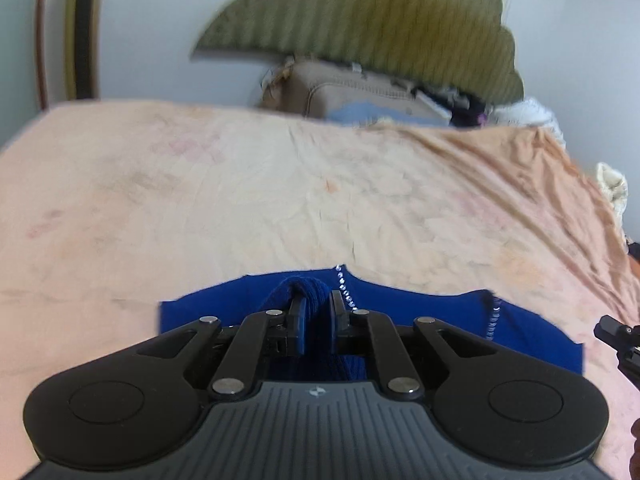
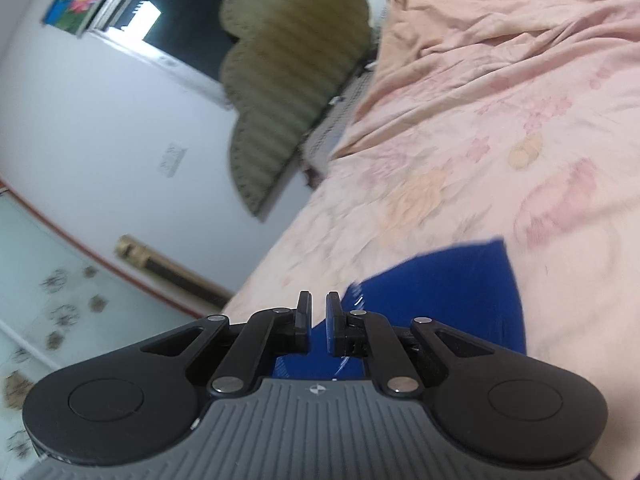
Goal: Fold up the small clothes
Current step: 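Lift the held hem with both grippers and fold it toward the collar, then lower the folded hem onto the sweater and open both grippers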
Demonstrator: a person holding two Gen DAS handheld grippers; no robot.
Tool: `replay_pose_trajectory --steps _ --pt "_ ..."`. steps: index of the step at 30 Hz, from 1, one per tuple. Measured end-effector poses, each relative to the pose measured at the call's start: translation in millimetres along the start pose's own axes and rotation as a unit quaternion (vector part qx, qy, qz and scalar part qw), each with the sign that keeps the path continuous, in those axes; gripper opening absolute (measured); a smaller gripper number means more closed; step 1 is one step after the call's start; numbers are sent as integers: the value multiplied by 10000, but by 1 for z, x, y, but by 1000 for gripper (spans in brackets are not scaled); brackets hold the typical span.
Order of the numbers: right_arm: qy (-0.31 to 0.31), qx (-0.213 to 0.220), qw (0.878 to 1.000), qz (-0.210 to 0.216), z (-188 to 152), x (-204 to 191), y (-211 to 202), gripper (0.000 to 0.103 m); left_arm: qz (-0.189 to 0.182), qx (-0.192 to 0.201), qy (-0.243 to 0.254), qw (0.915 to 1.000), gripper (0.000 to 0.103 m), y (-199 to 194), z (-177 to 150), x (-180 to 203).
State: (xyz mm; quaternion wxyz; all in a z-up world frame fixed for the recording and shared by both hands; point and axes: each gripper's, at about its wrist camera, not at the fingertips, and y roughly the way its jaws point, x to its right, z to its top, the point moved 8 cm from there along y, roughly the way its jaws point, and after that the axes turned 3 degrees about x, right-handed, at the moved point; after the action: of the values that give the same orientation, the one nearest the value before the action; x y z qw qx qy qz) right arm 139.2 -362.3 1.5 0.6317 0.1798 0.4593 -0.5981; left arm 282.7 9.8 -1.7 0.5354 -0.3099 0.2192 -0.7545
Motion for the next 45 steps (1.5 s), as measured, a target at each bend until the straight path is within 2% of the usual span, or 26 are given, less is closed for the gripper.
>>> replay_pose_trajectory --steps 2,4,6,7,8,10,12,13,15,17,19,22,23,24,25,26,27,30,32,34,36,37,38,39,42,45 --pt "-149 -84 9991 -382 3 12 22 17 287 -349 -210 9988 13 23 -7 -15" --pt "-596 -184 9941 -884 -1 18 29 18 141 -416 -271 9987 13 24 -14 -22" --pt "-1396 -242 9855 -934 -11 6 21 37 86 -403 -201 9989 15 17 -18 -27" --pt "-1782 -314 9789 -944 -18 1 14 56 32 -398 -171 9991 15 12 -19 -29" --pt "-1975 -456 9748 -928 -25 -1 6 61 -55 -382 -133 9992 15 8 -18 -30" --pt "-1758 -800 9796 -557 -39 -3 -9 63 -172 -395 -172 9989 15 5 -15 -31" --pt "-1346 -1217 9833 -133 -52 -1 -12 74 -316 -473 -370 9977 15 8 -12 -34" --pt "-1116 -1477 9827 57 -61 1 -9 81 -382 -523 -468 9968 15 13 -10 -32" --pt "-818 -1883 9783 277 -76 3 3 83 -497 -704 -705 9938 15 26 -8 -30" --pt "-595 -2203 9729 365 -86 3 22 83 -646 -1009 -1120 9865 15 43 -9 -34" --pt "-557 -2186 9725 580 -80 -3 41 83 -760 -1069 -1971 9716 15 54 -8 -47" --pt "-199 -1230 9904 601 -35 3 66 82 -1037 -975 -3082 9406 15 57 -7 -70" --pt "-122 -662 9971 344 -15 13 69 83 -1011 -951 -3200 9372 15 54 -7 -75" --pt "-86 -204 9998 23 0 24 69 83 -968 -867 -3134 9407 15 49 -6 -78" --pt "-54 139 9992 -380 12 33 66 82 -863 -745 -2905 9501 15 41 -4 -81" --pt "-48 342 9970 -688 18 39 59 81 -687 -653 -2645 9597 15 33 -3 -82" --pt "-183 428 9964 -703 20 36 51 81 -463 -569 -2306 9703 15 23 -2 -83" --pt "-1206 125 9920 -350 4 10 27 93 -108 -435 -1385 9893 16 0 -3 -80" --pt "-1291 -434 9905 -165 -15 5 14 101 -175 -411 -854 9953 28 -14 -8 -69" --pt "-666 -1170 9908 125 -33 11 9 101 -448 -438 -343 9974 39 -27 -14 -52" --pt "-298 -1591 9865 245 -49 17 9 102 -910 -391 233 9948 42 -38 -19 -28" --pt "-266 -1740 9841 234 -55 20 12 102 -1184 -419 638 9900 51 -41 -22 -11" --pt "-241 -1924 9808 191 -59 24 20 103 -1408 -497 1080 9829 67 -41 -26 5" --pt "-203 -2081 9778 122 -65 26 29 103 -1442 -494 1468 9774 69 -38 -28 20" --pt "-88 -2089 9774 325 -62 16 53 103 -688 -259 2169 9734 69 -6 -19 48" --pt "481 -1419 9848 873 -26 8 63 103 405 156 1865 9815 69 28 12 42"
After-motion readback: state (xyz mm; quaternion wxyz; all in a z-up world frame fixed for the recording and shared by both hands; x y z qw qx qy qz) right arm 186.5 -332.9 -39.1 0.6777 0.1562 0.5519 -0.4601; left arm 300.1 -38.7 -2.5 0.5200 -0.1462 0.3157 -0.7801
